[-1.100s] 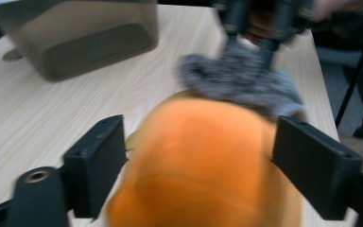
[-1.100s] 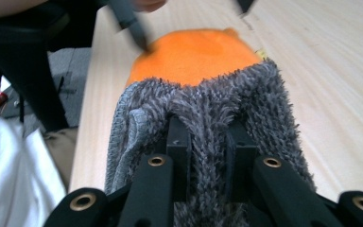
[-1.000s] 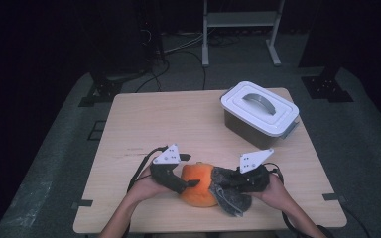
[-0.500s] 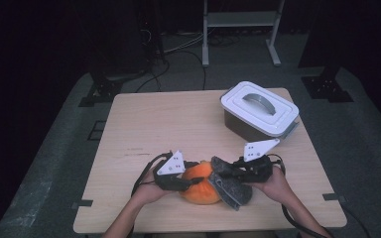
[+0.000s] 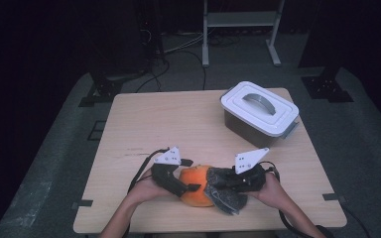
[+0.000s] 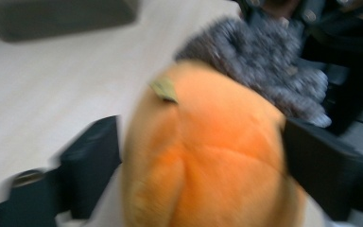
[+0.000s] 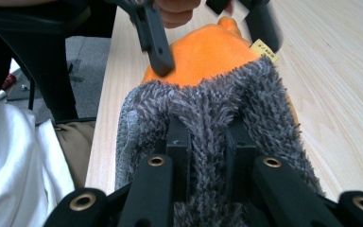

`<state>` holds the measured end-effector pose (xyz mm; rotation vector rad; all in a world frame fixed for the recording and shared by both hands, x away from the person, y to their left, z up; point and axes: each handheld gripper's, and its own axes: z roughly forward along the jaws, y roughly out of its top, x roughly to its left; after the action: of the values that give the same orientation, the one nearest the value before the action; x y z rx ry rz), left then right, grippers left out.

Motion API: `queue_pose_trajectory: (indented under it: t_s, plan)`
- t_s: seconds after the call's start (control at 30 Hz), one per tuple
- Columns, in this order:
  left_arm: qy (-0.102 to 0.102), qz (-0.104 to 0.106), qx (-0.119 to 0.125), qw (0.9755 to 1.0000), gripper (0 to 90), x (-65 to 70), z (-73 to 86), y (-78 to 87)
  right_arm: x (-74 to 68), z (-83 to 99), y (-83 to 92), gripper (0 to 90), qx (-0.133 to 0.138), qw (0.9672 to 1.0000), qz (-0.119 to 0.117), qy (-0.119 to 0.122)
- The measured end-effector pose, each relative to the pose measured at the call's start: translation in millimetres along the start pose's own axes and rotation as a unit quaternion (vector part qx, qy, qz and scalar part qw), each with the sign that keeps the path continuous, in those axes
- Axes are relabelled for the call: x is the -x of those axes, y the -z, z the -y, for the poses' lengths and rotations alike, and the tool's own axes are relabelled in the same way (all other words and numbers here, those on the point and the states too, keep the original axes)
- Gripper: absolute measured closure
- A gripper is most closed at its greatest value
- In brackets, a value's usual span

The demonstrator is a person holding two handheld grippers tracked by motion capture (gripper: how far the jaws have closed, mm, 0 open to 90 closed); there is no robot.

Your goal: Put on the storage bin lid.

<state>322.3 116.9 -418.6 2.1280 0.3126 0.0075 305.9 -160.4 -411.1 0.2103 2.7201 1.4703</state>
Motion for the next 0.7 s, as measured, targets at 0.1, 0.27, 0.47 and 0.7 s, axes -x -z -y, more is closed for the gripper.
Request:
queue_pose_trajectory:
  t_s: [0.1, 0.27, 0.47, 0.7]
  plan:
    - [-0.032, -0.014, -0.007, 0.9994, 35.0, 3.1, -2.1, 2.0, 1.8, 4.7, 3.8, 75.4, 0.006, 0.9999, 0.000, -0.011]
    - [-0.077, -0.052, 0.022, 0.9955, 47.6, 8.9, -3.3, 7.1, 10.7, 24.4, 14.8, 75.5, 0.016, 0.9984, 0.016, -0.051]
    - [-0.102, -0.078, 0.050, 0.9904, 47.0, 8.3, 0.0, 10.0, 14.9, 16.5, 22.2, 75.4, 0.029, 0.9977, 0.036, -0.050]
    - [-0.098, -0.035, 0.033, 0.9940, 41.8, -2.8, 15.0, 18.7, 16.7, 16.1, 4.0, 75.0, 0.022, 0.9985, 0.027, -0.043]
